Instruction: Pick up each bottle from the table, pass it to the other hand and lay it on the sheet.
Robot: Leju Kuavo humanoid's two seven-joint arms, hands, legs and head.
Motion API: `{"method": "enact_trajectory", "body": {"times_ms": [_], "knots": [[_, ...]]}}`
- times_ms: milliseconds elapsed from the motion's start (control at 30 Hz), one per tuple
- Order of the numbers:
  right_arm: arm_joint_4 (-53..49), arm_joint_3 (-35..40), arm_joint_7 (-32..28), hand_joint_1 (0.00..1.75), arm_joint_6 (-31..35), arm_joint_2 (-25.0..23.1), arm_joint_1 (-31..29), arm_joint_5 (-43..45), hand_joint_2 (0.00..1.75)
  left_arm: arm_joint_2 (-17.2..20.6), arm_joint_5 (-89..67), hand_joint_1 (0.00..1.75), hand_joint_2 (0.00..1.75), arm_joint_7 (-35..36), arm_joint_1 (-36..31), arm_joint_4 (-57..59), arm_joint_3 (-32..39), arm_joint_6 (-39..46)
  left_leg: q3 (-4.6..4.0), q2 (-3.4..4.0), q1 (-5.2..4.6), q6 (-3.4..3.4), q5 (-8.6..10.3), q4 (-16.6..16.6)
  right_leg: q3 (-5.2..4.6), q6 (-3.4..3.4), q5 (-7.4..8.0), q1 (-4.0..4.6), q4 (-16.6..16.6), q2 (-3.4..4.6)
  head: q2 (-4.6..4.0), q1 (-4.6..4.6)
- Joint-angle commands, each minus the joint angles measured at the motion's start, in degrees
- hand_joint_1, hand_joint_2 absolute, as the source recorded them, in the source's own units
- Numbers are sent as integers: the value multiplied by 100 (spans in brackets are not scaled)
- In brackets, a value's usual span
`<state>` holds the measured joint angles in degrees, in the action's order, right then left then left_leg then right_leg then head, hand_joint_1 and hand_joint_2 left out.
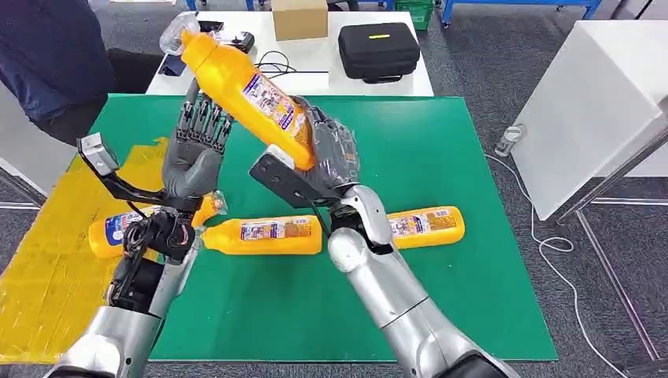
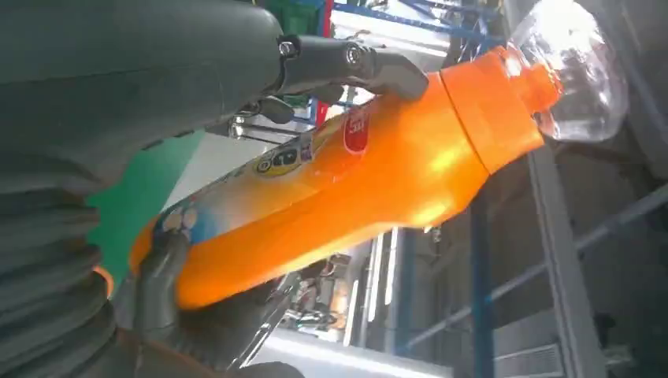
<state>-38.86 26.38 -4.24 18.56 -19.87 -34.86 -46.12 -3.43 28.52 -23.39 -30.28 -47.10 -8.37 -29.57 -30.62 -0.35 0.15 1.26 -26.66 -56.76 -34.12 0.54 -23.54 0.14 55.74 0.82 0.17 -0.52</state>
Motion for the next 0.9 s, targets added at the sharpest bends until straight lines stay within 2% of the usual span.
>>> {"method": "enact_trajectory", "body": {"times_ms": [33, 233, 567, 767, 800, 833, 900], "knots": [[378, 2112, 350, 175, 146, -13, -234, 340, 175, 16, 67, 0, 175, 107, -528, 799, 1, -113, 8, 3, 4, -6, -5, 0, 8, 1, -5, 4, 0, -3, 0, 0], [681, 2755, 434, 175, 194, -13, -177, 693, 175, 49, -48, 0, 175, 114, -513, 877, -145, -163, 21, 1, 4, -7, -7, 6, 17, 3, -8, 5, -4, -7, -2, 7], [735, 2786, 406, 175, 204, -13, -191, 719, 175, 49, -50, 0, 175, 97, -502, 871, -152, -166, 23, -15, 6, -8, -8, 5, 27, 5, -14, 8, -6, -24, -2, 0], [996, 3301, 468, 175, -1, -13, -52, 956, 175, 120, -153, 0, 175, -5, -609, 946, -196, -45, 27, -17, 9, -10, -8, 8, 32, 3, -15, 10, -9, -28, -2, 0], [1060, 3356, 459, 175, 11, -13, -52, 1072, 175, 128, -138, 28, 175, -22, -623, 955, -143, 61, 11, -9, 6, -6, -3, 5, 14, 1, -6, 8, -7, -16, 0, 2], [1093, 3398, 460, 175, 13, -13, -79, 1170, 175, 135, -129, 175, 175, -28, -641, 953, -132, 62, 21, -14, 8, -9, -5, 7, 25, 2, -11, 10, -9, -24, 0, 2], [1161, 3426, 449, 175, 33, -13, -161, 1345, 175, 156, -190, 175, 175, -80, -657, 919, -123, 213, 14, -15, 9, -9, -4, 2, 19, 2, -10, 11, -7, -25, -2, 2]]}}
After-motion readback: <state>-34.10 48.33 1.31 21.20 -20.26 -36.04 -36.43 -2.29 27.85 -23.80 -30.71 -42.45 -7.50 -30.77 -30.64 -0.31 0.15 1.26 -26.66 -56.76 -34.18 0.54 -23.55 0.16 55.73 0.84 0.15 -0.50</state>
